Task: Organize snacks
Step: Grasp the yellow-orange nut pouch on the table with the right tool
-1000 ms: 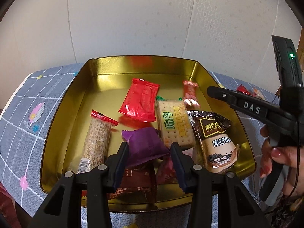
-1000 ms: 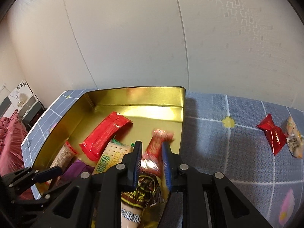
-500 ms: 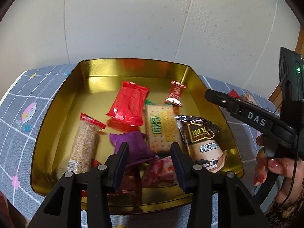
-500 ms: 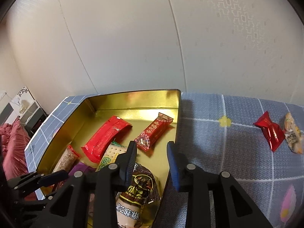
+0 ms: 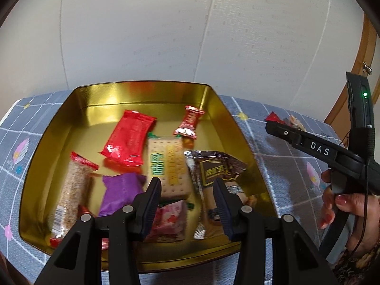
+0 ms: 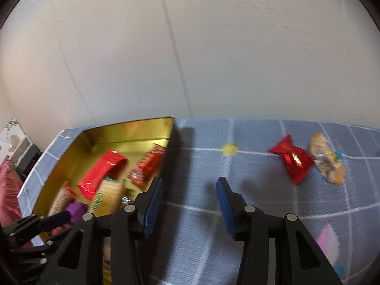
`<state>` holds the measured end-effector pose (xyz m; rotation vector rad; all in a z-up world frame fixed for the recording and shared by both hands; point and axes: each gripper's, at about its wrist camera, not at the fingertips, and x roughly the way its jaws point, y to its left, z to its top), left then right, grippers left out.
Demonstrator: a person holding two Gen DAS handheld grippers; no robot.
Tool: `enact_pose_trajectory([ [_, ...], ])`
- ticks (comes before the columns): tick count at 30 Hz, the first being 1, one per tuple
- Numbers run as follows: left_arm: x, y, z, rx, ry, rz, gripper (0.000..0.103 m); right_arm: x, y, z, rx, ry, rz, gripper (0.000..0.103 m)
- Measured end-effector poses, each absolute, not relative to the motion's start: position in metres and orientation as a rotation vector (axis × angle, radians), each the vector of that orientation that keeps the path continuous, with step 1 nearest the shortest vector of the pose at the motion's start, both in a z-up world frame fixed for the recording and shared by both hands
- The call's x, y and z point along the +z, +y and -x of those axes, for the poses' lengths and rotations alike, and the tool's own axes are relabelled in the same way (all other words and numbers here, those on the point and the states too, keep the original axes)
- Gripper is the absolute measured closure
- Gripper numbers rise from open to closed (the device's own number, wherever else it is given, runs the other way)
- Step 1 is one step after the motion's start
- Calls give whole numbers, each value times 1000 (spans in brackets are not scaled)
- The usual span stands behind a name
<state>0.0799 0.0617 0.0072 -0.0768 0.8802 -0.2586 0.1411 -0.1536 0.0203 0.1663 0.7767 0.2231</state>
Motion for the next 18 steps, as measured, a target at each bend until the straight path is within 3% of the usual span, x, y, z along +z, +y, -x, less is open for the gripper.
enact_pose_trajectory([
  [18, 7, 26, -86, -271, 854, 70, 57, 4, -260, -140, -12, 824, -187, 52],
])
